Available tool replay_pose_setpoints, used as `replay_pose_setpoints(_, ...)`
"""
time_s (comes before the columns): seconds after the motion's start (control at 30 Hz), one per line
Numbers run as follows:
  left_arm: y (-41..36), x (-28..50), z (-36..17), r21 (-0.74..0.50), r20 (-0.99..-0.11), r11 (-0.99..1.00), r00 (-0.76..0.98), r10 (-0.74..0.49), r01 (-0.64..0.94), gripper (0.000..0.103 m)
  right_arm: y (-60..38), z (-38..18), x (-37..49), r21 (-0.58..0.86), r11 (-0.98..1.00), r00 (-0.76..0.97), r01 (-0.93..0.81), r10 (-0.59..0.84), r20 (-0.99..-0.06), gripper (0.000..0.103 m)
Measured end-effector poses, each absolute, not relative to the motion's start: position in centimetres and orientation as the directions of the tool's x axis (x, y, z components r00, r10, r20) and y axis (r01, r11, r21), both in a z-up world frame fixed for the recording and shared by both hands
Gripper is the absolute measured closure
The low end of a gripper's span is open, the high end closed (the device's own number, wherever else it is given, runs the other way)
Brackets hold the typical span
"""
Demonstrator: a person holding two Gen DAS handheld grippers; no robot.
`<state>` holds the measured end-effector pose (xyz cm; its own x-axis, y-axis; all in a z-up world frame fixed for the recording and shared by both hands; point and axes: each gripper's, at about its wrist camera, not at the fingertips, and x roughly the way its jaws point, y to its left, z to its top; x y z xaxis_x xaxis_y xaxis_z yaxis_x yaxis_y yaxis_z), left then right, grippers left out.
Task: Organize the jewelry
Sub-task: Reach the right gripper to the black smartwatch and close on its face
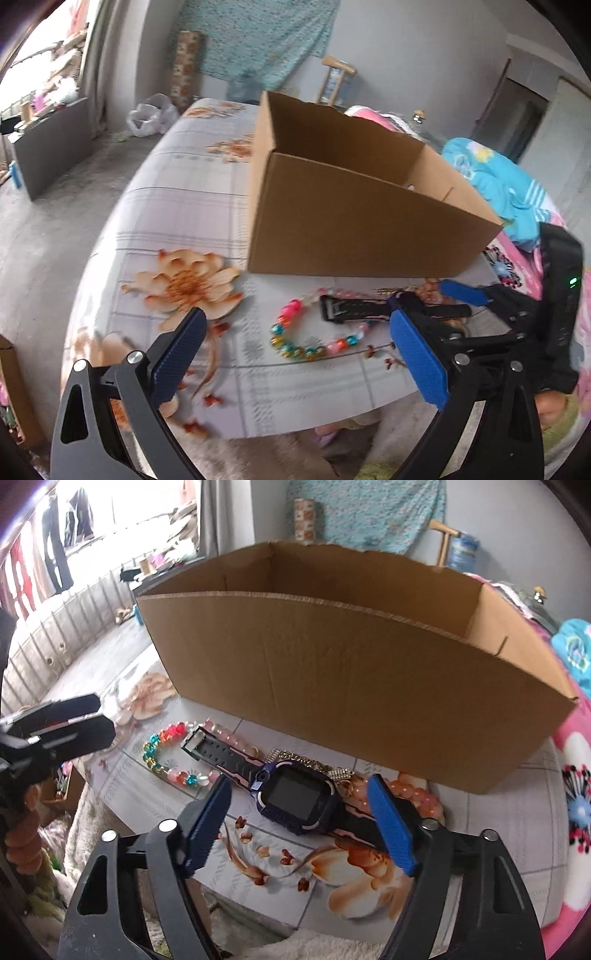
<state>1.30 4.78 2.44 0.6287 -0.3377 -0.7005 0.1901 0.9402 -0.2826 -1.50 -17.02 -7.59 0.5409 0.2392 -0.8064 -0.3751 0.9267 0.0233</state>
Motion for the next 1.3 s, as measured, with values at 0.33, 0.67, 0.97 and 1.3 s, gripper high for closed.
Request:
replay_pose_setpoints(0.33, 0.5, 3.6, 1.5, -0.329, -0.719, 0.891, 0.528, -0.452, 0.314, 0.025, -19.2, -10.0, -1.2, 0.113, 0.938, 0.471, -0.329, 0.266, -0.841, 0.05)
replay_pose_setpoints(0.67, -0.1, 7.0, -0.7, -0.445, -0.782, 0.867, 0.375, -0.497, 0.222, 0.044, -21.0, -10.0, -2.4, 0.166, 0.929, 0.493, -0.33, 0.319, -0.809, 0.05)
replay_pose_setpoints(0.97, 0.0, 8.3, -1.4, -0.509, -0.778, 0.842, 0.322, -0.539, 0.179, 0.045, -23.0, -9.8, -2.8, 0.209, 0.925, 0.502, -0.317, 0.351, -0.79, 0.051)
replay_pose_setpoints(1.3, 2.0, 8.1, -0.6, -0.734, -0.597, 0.662, 0.319, -0.736, 0.153, 0.045, -24.2, -9.4, -3.0, 0.242, 0.919, 0.496, -0.311, 0.374, -0.784, 0.051)
